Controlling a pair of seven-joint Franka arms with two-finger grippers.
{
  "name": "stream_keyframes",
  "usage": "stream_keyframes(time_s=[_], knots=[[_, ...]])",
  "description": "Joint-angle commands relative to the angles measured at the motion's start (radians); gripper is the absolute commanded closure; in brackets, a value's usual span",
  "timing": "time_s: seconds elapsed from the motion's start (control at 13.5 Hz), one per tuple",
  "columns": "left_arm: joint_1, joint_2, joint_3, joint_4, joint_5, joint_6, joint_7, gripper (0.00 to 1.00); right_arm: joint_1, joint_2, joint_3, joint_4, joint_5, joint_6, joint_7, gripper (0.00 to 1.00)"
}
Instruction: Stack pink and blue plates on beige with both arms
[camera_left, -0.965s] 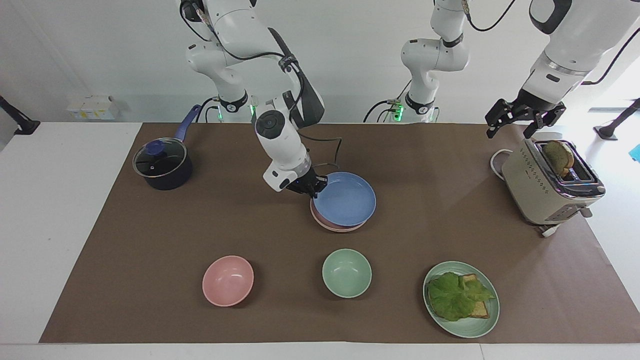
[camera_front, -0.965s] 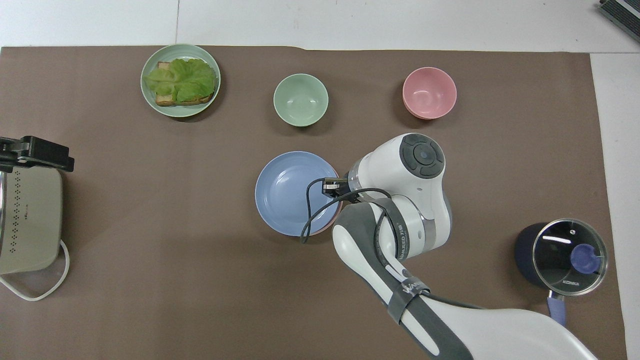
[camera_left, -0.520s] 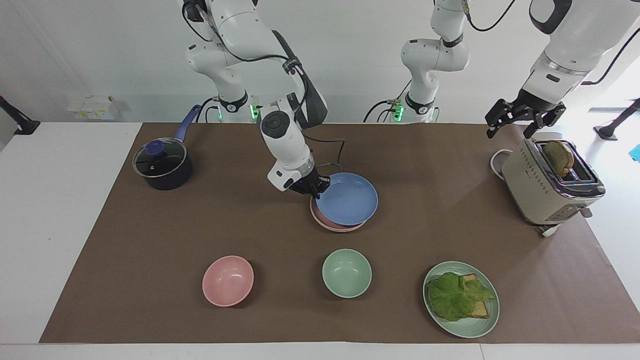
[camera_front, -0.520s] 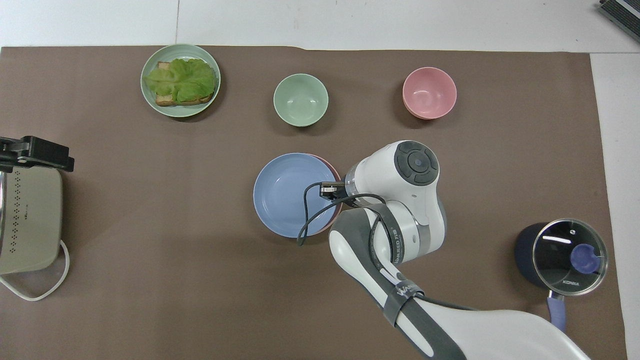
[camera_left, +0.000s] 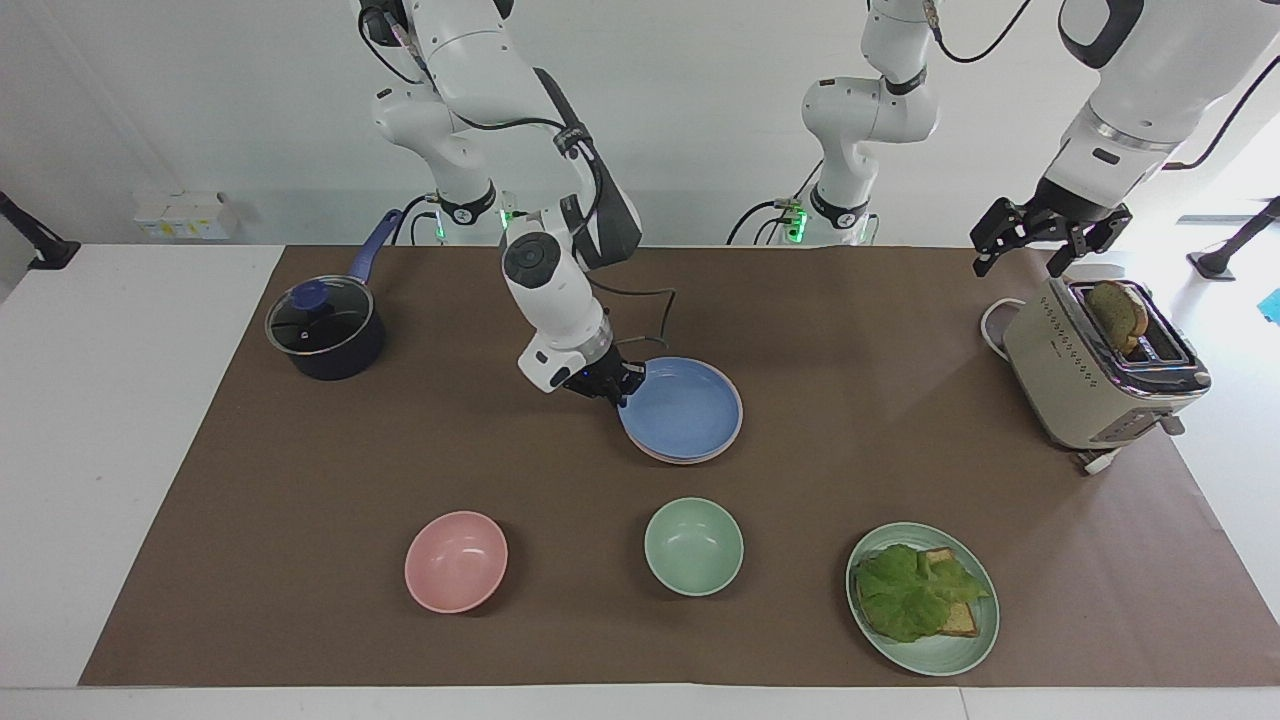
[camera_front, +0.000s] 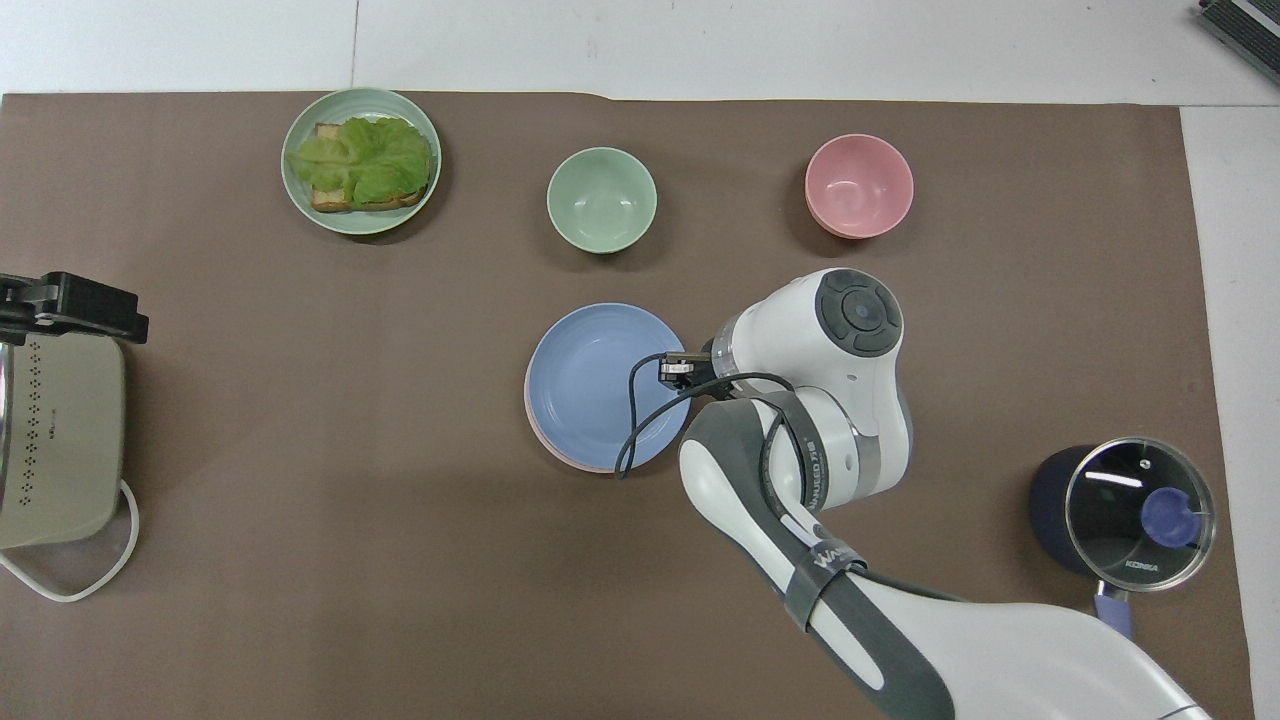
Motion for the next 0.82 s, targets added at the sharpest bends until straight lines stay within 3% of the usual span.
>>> stream_keyframes(time_s=[0.0, 0.22, 0.52, 0.74], knots=[[0.008, -0.007, -0.005, -0.007, 0.012, -0.007, 0.013, 0.00, -0.005, -0.002, 0.004, 0.012, 0.027, 0.011, -0.023, 0.00], [0.008, -0.007, -0.005, -0.007, 0.010, -0.007, 0.013, 0.00, -0.017, -0.074, -0.010, 0.024, -0.007, -0.054, -0.020, 0.00], [0.008, -0.007, -0.005, -0.007, 0.010, -0.007, 0.013, 0.00, -0.121, -0.182, -0.010, 0.076, -0.229, -0.200, -0.026, 0.00], [0.008, -0.007, -0.005, -0.007, 0.010, -0.007, 0.013, 0.00, -0.190, -0.209, -0.019, 0.141, -0.246, -0.343, -0.027, 0.00]])
